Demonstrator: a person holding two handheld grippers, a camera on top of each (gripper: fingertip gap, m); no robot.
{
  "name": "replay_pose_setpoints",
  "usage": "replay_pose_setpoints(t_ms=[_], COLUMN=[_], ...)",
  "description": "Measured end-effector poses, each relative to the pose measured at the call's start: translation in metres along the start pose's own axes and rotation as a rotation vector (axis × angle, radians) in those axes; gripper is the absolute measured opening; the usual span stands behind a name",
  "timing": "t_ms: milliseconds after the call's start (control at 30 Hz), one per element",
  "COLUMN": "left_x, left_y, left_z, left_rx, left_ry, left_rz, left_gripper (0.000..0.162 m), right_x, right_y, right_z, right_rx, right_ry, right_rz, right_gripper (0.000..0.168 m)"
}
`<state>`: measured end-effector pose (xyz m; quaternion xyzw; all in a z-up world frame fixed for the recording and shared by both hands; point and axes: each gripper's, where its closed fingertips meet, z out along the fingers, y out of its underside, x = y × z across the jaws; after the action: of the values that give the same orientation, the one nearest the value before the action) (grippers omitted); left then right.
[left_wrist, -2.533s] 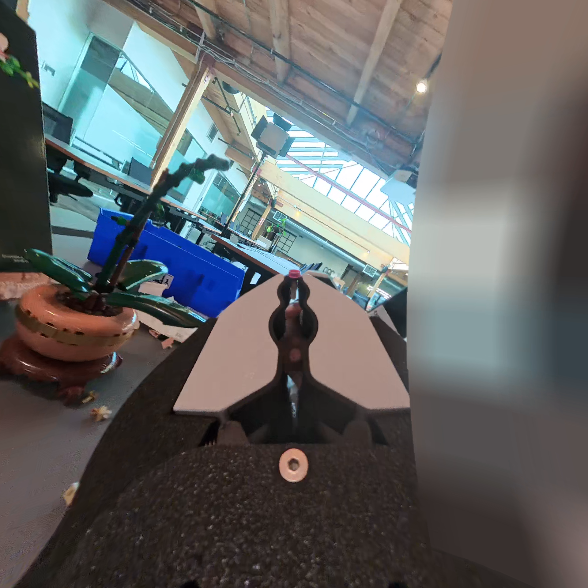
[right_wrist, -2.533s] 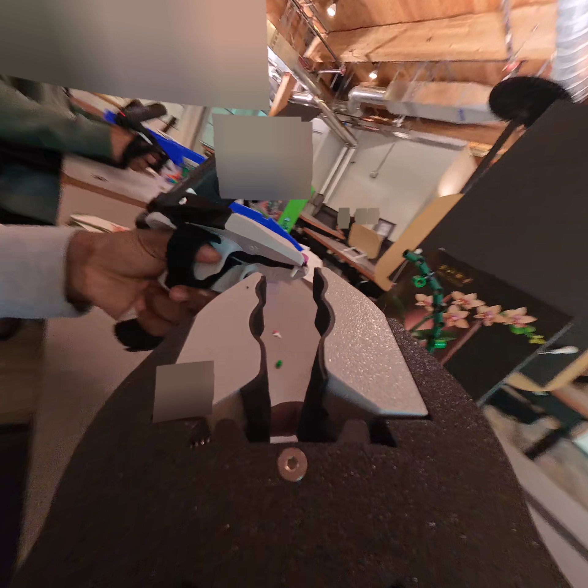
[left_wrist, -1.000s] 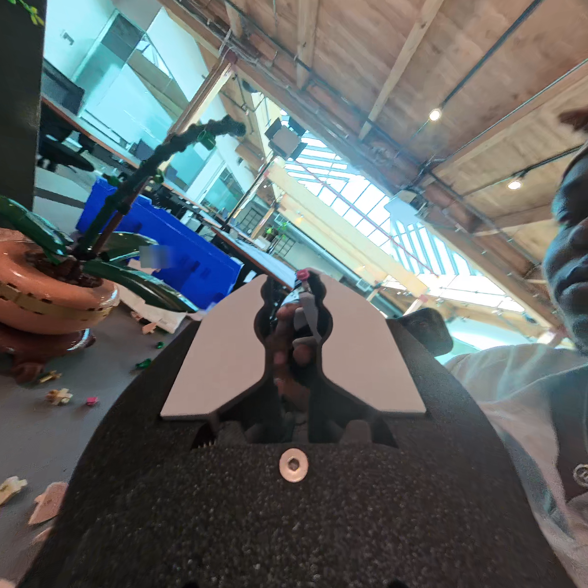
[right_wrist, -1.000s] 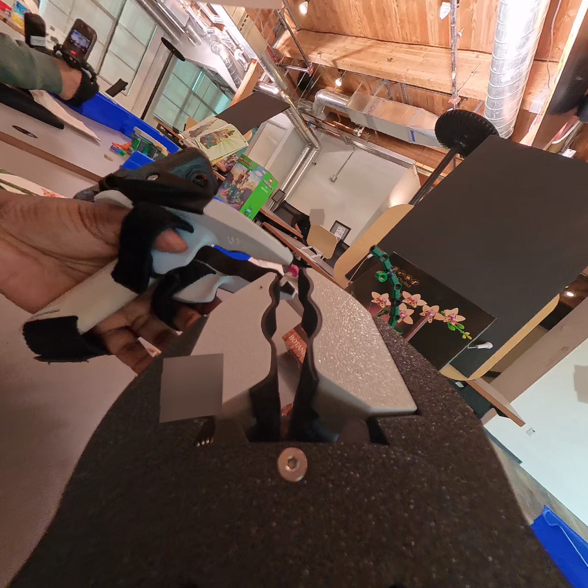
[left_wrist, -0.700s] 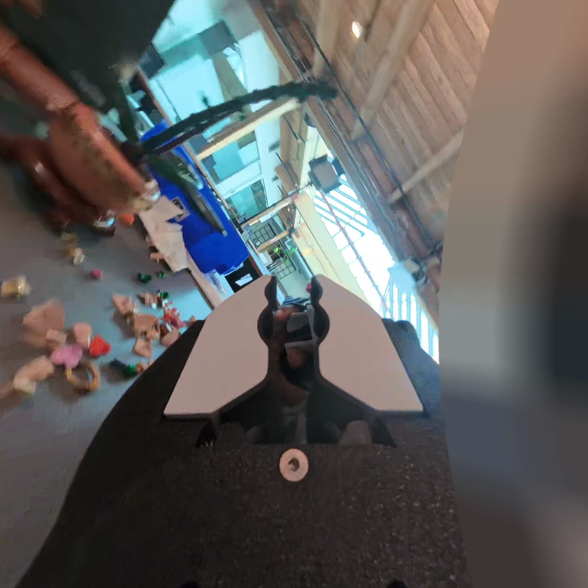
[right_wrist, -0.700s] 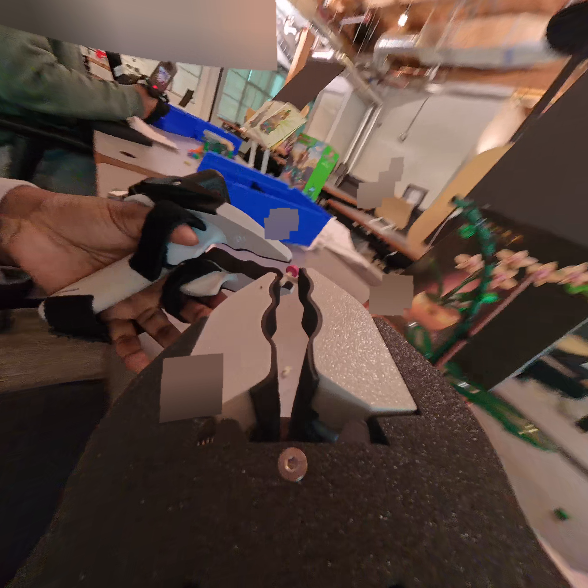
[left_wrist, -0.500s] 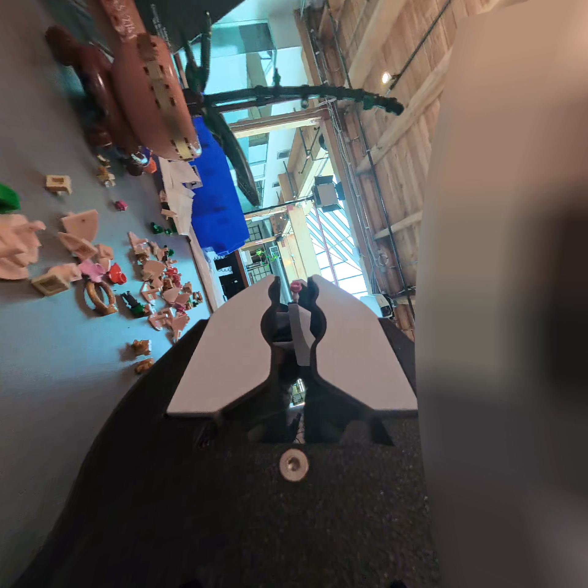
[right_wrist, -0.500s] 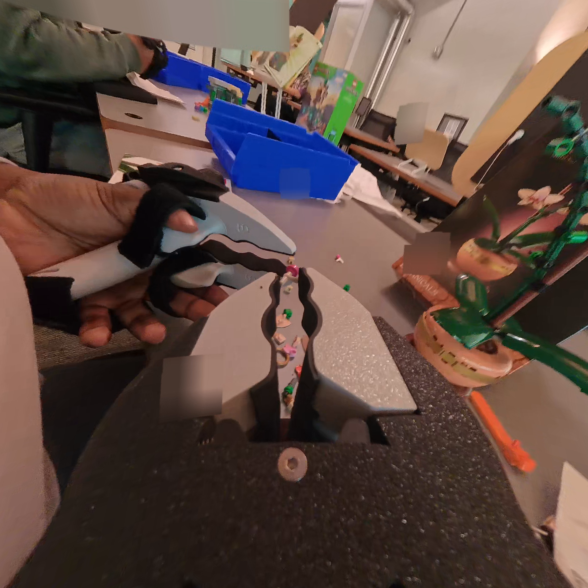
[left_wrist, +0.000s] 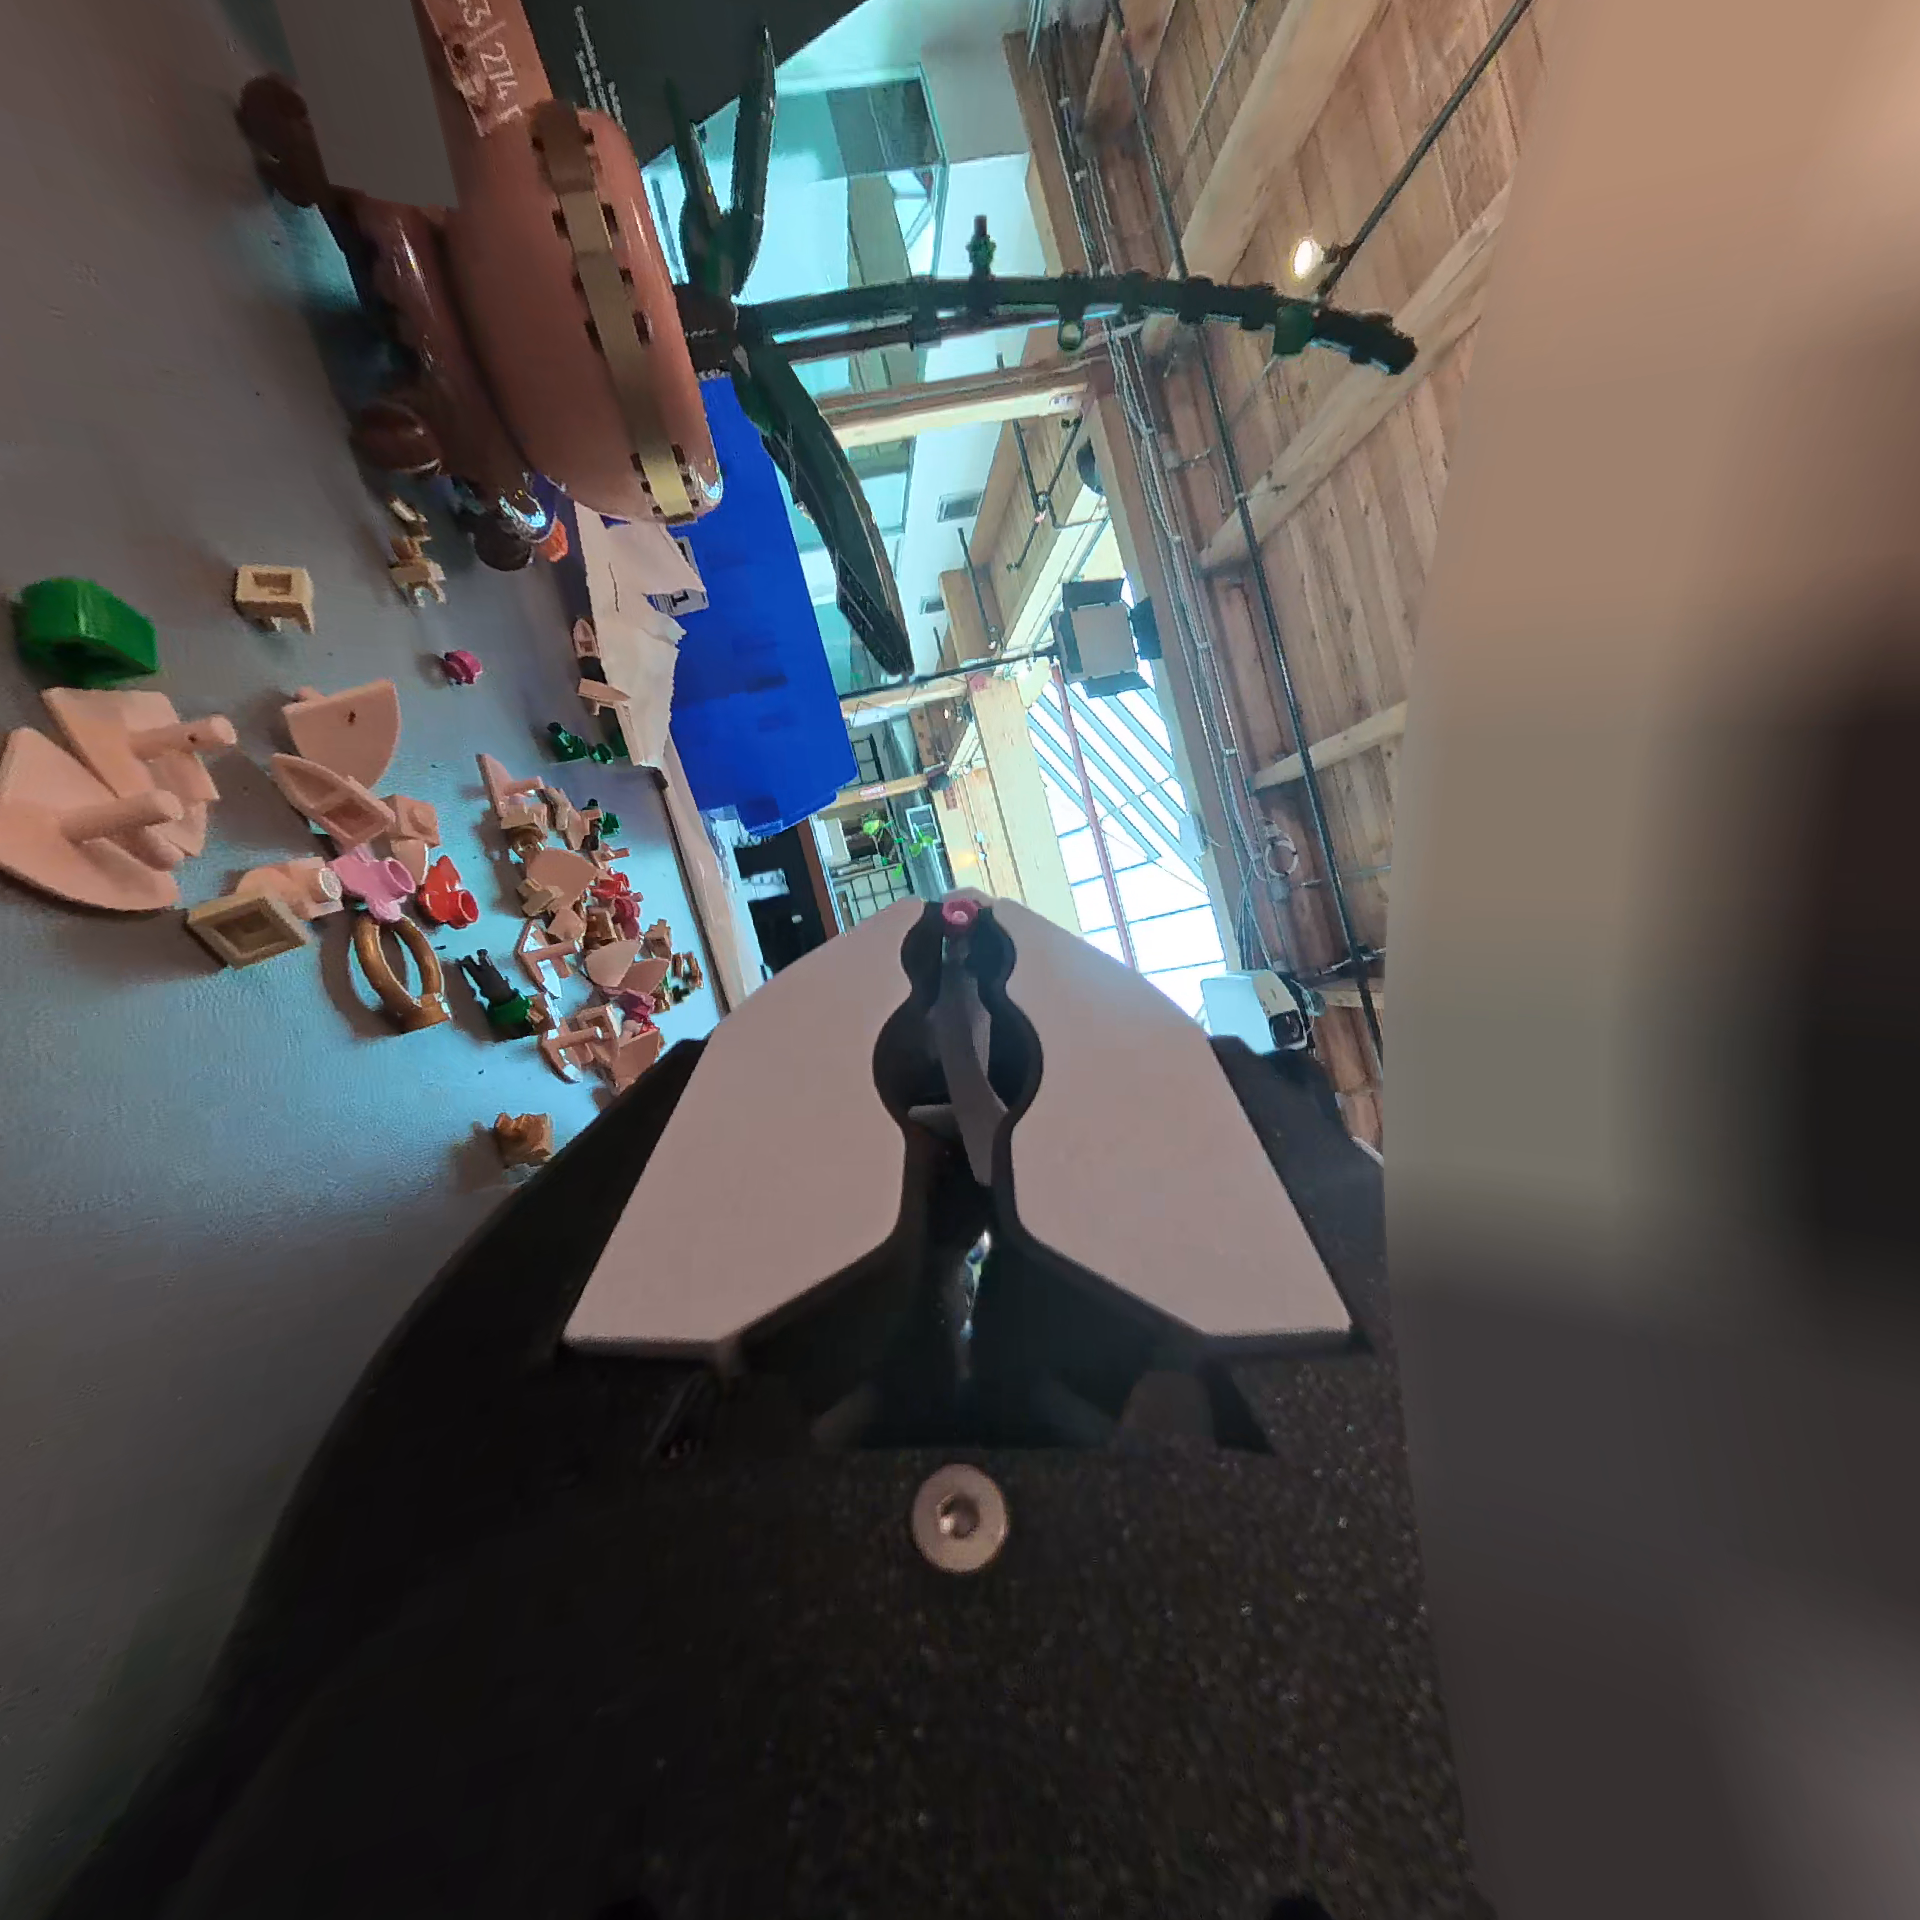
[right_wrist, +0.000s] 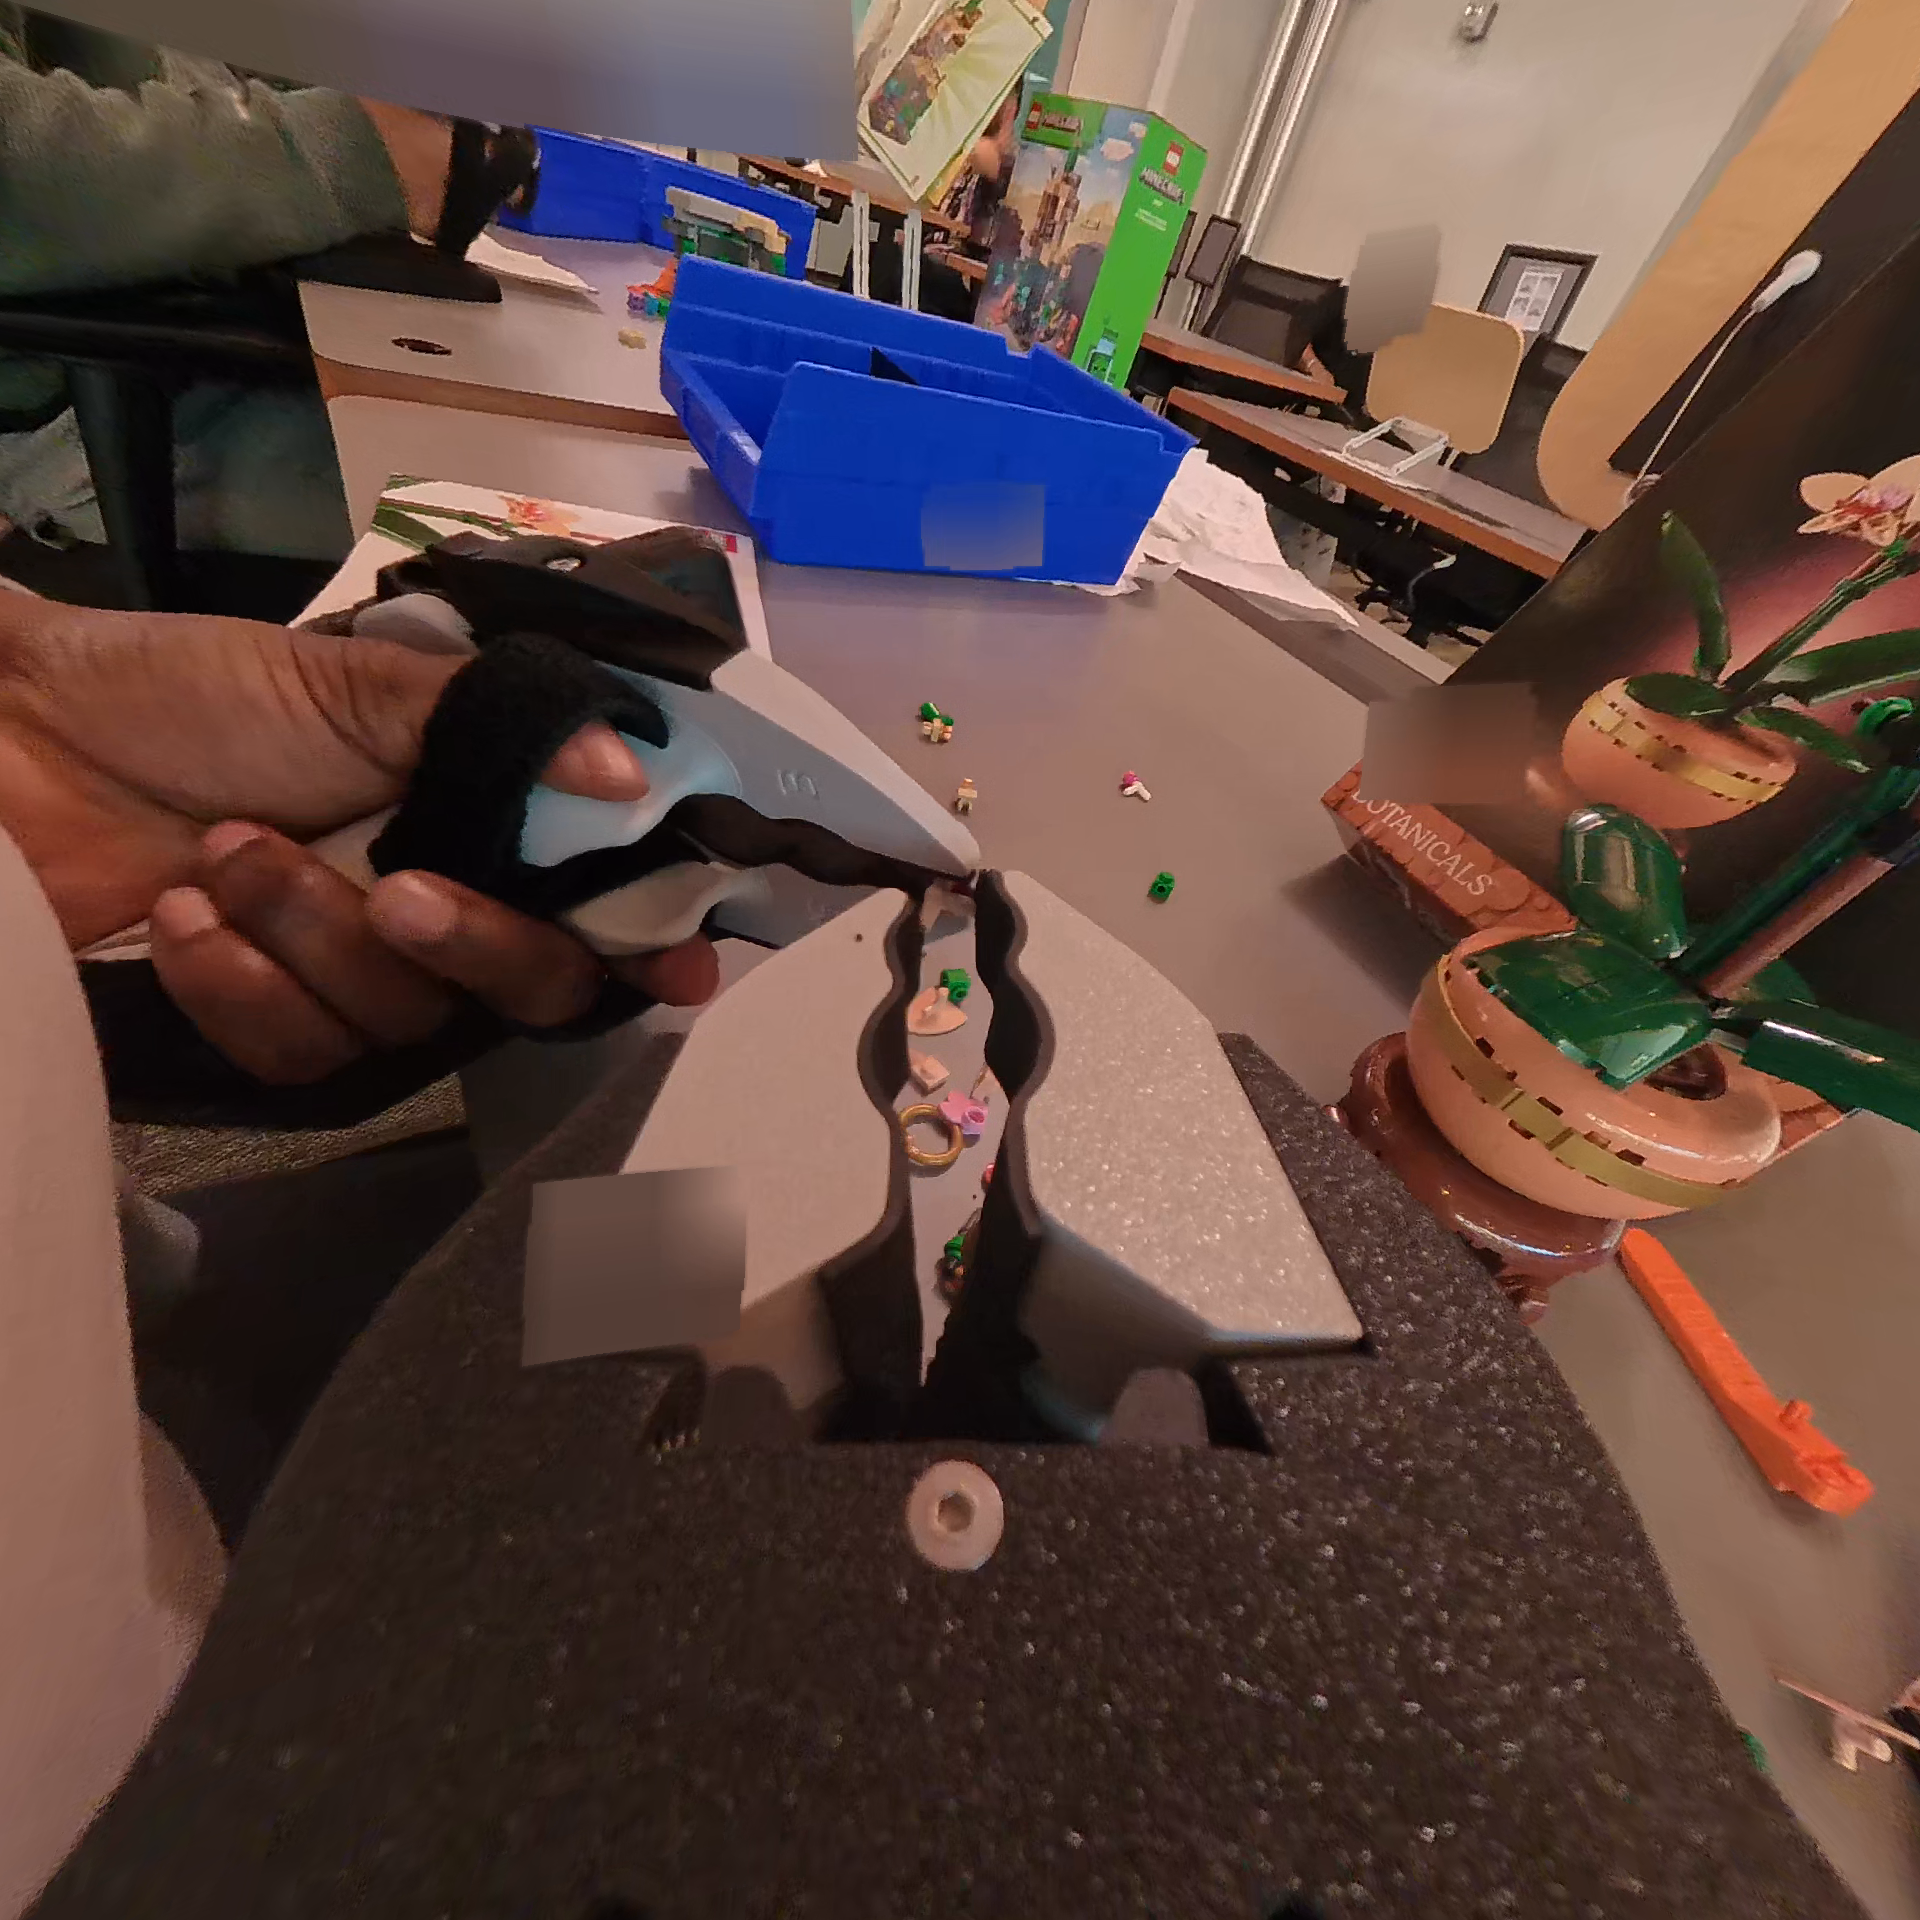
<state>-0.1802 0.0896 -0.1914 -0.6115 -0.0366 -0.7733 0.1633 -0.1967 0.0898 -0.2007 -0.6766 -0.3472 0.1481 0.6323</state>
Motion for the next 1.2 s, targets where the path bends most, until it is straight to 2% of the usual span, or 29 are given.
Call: replay_pose_setpoints(t_ms=[67, 367, 400, 467, 500, 567, 633, 700, 767, 900, 1000, 1067, 1100, 1200], left_x=[0.002, 0.003, 0.005, 0.015, 0.018, 0.02, 0.017, 0.012, 0.013, 0.014, 0.012, 0.013, 0.012, 0.01], left_y=[-0.002, 0.0, -0.002, -0.028, -0.031, -0.022, -0.015, -0.009, -0.001, 0.01, 0.014, 0.015, 0.016, 0.016], left_z=[-0.002, -0.003, -0.004, -0.013, -0.016, -0.014, -0.012, -0.01, -0.006, -0.003, -0.002, -0.001, -0.001, 0.0], left_rx=[0.027, -0.002, 0.013, 0.142, 0.131, 0.075, 0.058, 0.028, -0.023, -0.1, -0.13, -0.139, -0.145, -0.14], left_ry=[0.01, -0.034, -0.028, 0.013, 0.003, -0.033, 0.002, 0.02, 0.034, 0.055, 0.049, 0.053, 0.048, 0.029], left_rz=[-0.001, 0.116, 0.125, 0.111, 0.165, 0.242, 0.162, 0.103, 0.085, 0.033, 0.027, 0.029, 0.031, 0.035], left_gripper=[0.005, 0.005, 0.005, 0.005, 0.005, 0.005, 0.005, 0.005, 0.005, 0.005, 0.005, 0.005, 0.005, 0.005], right_x=[-0.002, -0.005, -0.007, -0.026, -0.03, -0.014, 0.0, 0.003, 0.001, -0.005, -0.007, -0.009, -0.007, -0.008], right_y=[-0.002, 0.001, 0.001, 0.014, 0.02, 0.013, -0.001, -0.008, -0.008, -0.011, -0.008, -0.009, -0.008, -0.005], right_z=[-0.001, -0.003, -0.004, -0.005, -0.007, -0.011, -0.012, -0.009, -0.005, -0.008, -0.009, -0.011, -0.011, -0.012], right_rx=[0.017, 0.018, 0.019, -0.046, -0.068, -0.023, 0.064, 0.106, 0.101, 0.134, 0.117, 0.121, 0.12, 0.107], right_ry=[-0.017, -0.049, -0.065, -0.131, -0.123, -0.049, -0.039, -0.046, -0.077, -0.175, -0.221, -0.238, -0.236, -0.267], right_rz=[-0.001, 0.035, 0.031, -0.052, -0.073, -0.002, 0.088, 0.052, -0.034, -0.154, -0.219, -0.243, -0.249, -0.245], right_gripper=[0.001, 0.001, 0.0, 0.0, 0.0, 0.0, 0.0, 0.022, 0.03, 0.016, 0.015, 0.011, 0.003, 0.001])
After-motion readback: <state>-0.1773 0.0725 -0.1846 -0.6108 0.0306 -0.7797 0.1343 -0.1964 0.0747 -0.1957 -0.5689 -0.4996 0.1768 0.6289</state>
